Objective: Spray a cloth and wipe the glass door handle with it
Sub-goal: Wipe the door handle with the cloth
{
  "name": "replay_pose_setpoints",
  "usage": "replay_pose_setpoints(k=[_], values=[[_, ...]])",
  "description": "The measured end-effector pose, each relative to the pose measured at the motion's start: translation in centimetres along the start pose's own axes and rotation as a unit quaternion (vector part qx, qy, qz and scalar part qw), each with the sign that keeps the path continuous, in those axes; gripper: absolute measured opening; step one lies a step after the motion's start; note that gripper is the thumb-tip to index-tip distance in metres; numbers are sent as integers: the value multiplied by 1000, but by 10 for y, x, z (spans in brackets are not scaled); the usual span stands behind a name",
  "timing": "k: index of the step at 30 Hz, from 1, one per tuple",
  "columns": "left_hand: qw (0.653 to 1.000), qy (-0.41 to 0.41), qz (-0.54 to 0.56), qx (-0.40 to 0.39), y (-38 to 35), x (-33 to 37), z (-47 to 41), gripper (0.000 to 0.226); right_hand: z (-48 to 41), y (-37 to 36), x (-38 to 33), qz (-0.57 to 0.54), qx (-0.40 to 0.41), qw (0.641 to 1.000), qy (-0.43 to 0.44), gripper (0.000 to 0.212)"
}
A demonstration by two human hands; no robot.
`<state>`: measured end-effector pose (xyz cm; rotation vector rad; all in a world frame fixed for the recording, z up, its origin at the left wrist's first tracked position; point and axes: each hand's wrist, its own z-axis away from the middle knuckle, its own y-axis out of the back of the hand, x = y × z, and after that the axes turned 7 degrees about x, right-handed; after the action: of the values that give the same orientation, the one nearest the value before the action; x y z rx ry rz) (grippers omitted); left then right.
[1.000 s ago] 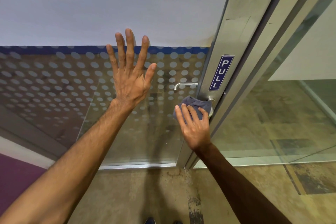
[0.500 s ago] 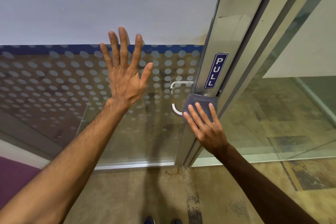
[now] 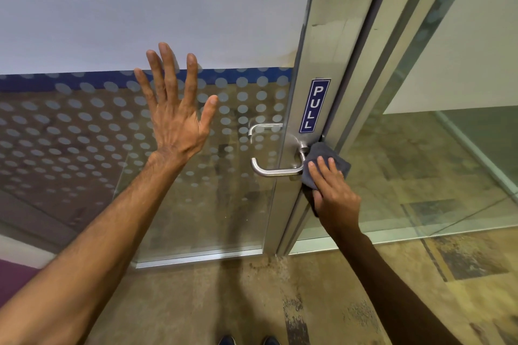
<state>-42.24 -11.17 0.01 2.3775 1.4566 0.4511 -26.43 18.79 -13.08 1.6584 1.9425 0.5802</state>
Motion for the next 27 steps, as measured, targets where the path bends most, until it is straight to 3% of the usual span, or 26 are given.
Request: replay_pose_setpoints(k=[2,3,5,6,8,10,11,14,15,17,19,23,27], values=[[1000,2,-2,0,0,1,0,74,6,11,-10,-131,13,978,-163,41],[1000,2,-3,1,0,1,0,74,7,20,-16,-221,17,937,-269,44],[1000,2,-5,1,0,1,-1,75,4,38,-24,-390,26,794,-466,34],[1000,1,-4,1,0,1,-1,74,4,44,-26,-470,32,703,-533,29],[1000,0,-4,2,0,1,-1,73,9,42,-22,-584,12,541,-605,41],[1000,1,-3,1,0,2,-1,72,15,33,-19,-638,-11,435,-636,51],[1000,2,-1,1,0,2,-1,72,18,27,-16,-649,-18,407,-642,51],[1000,0,-2,1,1,1,0,71,1,23,-20,-670,-13,365,-646,41],[1000,0,-2,0,1,1,0,71,-9,19,-20,-675,-16,366,-640,33],[1000,-1,-2,0,2,1,0,70,-33,13,-23,-665,-41,383,-640,34],[1000,-2,-1,-1,3,1,0,70,-51,1,-26,-648,-76,395,-647,49],[1000,0,-3,-3,3,1,0,70,-60,-26,-22,-577,-105,454,-671,79],[1000,-2,-8,-9,3,1,0,70,-67,-32,-25,-547,-124,463,-686,56]])
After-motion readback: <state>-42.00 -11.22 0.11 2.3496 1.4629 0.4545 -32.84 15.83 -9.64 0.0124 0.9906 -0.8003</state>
